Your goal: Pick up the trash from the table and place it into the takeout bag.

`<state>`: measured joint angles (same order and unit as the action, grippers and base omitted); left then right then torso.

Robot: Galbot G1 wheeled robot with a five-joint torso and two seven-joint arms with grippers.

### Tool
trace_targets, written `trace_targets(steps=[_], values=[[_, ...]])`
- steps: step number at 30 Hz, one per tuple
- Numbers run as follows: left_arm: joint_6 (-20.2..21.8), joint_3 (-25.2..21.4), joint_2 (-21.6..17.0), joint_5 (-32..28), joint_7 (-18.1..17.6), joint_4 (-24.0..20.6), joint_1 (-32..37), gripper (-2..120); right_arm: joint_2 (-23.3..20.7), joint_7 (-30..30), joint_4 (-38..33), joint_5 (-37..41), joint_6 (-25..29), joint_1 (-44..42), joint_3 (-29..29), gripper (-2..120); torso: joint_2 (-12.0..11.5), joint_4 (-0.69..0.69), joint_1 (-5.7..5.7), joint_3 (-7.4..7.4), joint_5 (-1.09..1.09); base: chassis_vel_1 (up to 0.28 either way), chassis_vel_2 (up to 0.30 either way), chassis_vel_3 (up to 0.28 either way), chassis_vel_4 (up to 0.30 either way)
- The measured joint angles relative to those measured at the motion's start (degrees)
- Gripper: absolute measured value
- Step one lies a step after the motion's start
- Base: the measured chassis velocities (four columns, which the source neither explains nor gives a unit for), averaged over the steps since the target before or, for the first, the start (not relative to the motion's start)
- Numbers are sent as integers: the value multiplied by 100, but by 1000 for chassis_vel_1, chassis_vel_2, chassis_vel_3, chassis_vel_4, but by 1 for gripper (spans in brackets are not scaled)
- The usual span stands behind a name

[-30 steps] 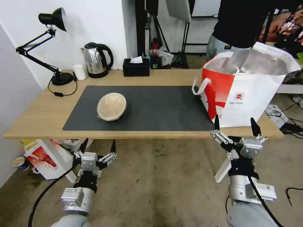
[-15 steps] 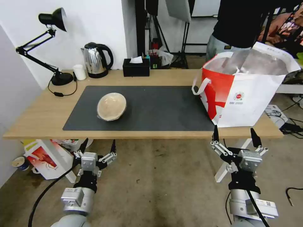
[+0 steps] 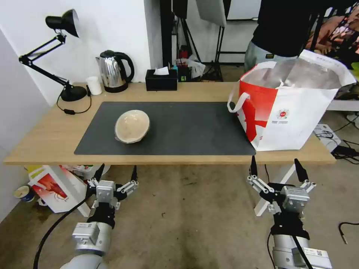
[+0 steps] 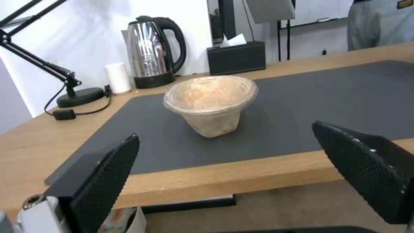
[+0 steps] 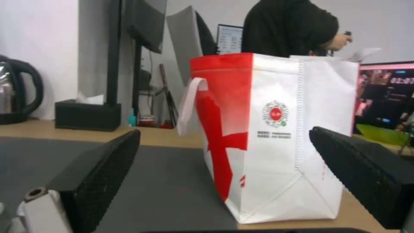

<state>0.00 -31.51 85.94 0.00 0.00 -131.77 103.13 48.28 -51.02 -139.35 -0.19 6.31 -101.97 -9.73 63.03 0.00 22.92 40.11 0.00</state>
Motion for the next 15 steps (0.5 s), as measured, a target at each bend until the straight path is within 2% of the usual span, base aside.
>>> trace_targets(steps=[15], values=[[0, 0, 0, 0, 0, 0, 0, 100, -103, 274, 122, 35, 209, -83, 23, 100, -1, 0, 0, 0, 0, 0, 0, 0, 0]])
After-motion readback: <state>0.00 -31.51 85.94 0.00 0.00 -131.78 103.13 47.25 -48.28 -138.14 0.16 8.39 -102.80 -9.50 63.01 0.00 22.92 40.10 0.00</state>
